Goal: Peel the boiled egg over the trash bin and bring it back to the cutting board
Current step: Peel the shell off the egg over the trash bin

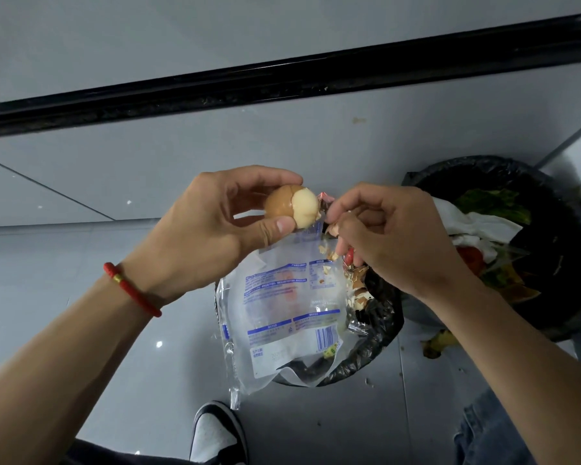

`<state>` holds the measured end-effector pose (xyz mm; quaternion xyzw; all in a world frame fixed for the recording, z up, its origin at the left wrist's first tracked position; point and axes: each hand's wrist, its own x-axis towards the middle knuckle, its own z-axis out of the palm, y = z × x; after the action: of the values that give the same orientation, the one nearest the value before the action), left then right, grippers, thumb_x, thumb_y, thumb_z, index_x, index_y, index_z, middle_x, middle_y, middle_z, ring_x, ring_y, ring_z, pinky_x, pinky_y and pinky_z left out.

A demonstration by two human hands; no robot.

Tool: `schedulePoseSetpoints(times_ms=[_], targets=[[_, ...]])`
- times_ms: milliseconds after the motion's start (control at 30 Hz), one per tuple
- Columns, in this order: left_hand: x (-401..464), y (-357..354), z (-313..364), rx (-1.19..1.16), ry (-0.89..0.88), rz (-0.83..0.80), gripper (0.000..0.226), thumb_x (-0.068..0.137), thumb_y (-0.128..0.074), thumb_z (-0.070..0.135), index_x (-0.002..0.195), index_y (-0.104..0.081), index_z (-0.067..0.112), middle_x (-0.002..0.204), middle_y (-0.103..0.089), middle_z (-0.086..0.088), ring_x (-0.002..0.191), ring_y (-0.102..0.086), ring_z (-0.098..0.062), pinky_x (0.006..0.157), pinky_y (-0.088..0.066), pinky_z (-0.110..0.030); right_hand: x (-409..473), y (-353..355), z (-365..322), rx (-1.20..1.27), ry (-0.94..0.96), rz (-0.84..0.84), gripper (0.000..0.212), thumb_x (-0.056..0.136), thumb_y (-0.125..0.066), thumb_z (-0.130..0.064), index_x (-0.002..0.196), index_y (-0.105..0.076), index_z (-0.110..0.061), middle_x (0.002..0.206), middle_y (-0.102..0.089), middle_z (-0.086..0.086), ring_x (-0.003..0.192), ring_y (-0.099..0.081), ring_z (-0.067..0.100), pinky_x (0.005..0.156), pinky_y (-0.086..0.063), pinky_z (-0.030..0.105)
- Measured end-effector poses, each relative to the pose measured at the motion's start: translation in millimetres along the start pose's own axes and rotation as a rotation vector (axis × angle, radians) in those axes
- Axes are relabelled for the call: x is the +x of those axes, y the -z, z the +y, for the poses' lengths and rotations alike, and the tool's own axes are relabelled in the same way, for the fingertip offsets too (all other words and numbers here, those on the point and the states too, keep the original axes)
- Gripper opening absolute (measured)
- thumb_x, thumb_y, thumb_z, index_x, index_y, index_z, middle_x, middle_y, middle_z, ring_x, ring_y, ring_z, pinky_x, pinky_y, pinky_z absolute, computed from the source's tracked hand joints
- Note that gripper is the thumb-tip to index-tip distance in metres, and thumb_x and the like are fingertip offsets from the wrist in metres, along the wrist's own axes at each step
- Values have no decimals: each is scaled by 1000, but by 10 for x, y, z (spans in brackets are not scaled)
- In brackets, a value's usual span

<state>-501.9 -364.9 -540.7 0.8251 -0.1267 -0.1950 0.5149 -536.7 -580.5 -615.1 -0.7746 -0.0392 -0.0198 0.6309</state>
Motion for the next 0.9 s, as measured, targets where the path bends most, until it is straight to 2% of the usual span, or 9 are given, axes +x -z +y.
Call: schedulePoseSetpoints(times_ms=[100, 167, 233, 300, 367, 500, 633, 767, 900], targets=[[0, -11, 7, 20, 30, -4, 39, 86, -76, 8, 123, -69, 16, 112, -79, -4, 105, -75, -17, 96, -60, -38, -29, -9, -67, -42, 59, -31, 28, 93, -59, -21, 79, -75, -3, 65, -72, 6, 56, -68, 14, 53, -45, 10], [-6, -22, 15, 34, 39, -7, 38, 84, -78, 10, 121, -69, 18, 111, -78, -3, 102, -76, -17, 94, -61, -39, -35, -16, -90, -53, 73, -12, 37, 95, -55, -35, 80, -75, -7, 66, -71, 4, 61, -69, 17, 53, -47, 16], [-14, -28, 22, 48, 41, -2, 37, 82, -80, 13, 117, -70, 19, 111, -76, -4, 98, -77, -16, 91, -62, -40, -32, -32, -96, -40, 63, 12, 37, 95, -56, -43, 85, -75, -13, 70, -73, 0, 62, -71, 16, 56, -54, 27], [-21, -40, 27, 55, 38, -1, 37, 80, -82, 15, 115, -70, 21, 112, -74, -6, 95, -77, -18, 88, -63, -43, -34, -60, -89, -1, 41, 18, 35, 95, -59, -45, 96, -74, -14, 75, -76, -5, 66, -74, 14, 57, -58, 27], [-24, -51, 30, 77, 29, -2, 38, 79, -83, 17, 113, -69, 21, 114, -72, -7, 95, -77, -21, 87, -63, -45, -38, -76, -77, 33, 37, 16, 34, 96, -61, -43, 101, -74, -11, 75, -76, -6, 65, -76, 18, 55, -59, 29], [-25, -59, 27, 101, 34, -1, 36, 78, -85, 16, 110, -69, 22, 111, -73, -2, 94, -77, -21, 87, -63, -48, -39, -67, -54, 48, 56, 20, 29, 99, -62, -32, 101, -77, -8, 70, -75, 5, 61, -74, 21, 49, -60, 38], [-21, -68, 21, 135, 37, -3, 37, 78, -86, 16, 110, -68, 23, 112, -74, 0, 96, -77, -18, 88, -63, -46, -41, -100, -32, 7, 107, 65, 23, 97, -62, -20, 95, -79, -5, 64, -74, 9, 54, -72, 18, 46, -58, 29], [-20, -90, 6, 195, 42, -5, 38, 78, -87, 15, 110, -68, 25, 109, -75, 3, 98, -76, -14, 86, -64, -40, -53, -118, -5, -77, 153, 70, 20, 95, -61, -6, 93, -81, -4, 61, -74, 7, 48, -68, 5, 47, -55, 18], [-17, -90, 3, 204, 34, 4, 39, 79, -86, 18, 112, -68, 26, 110, -75, 6, 99, -75, -11, 87, -63, -38, -40, -132, 26, -35, 132, 88, 17, 95, -64, 1, 94, -80, -5, 62, -75, 5, 46, -68, 2, 48, -56, 19]])
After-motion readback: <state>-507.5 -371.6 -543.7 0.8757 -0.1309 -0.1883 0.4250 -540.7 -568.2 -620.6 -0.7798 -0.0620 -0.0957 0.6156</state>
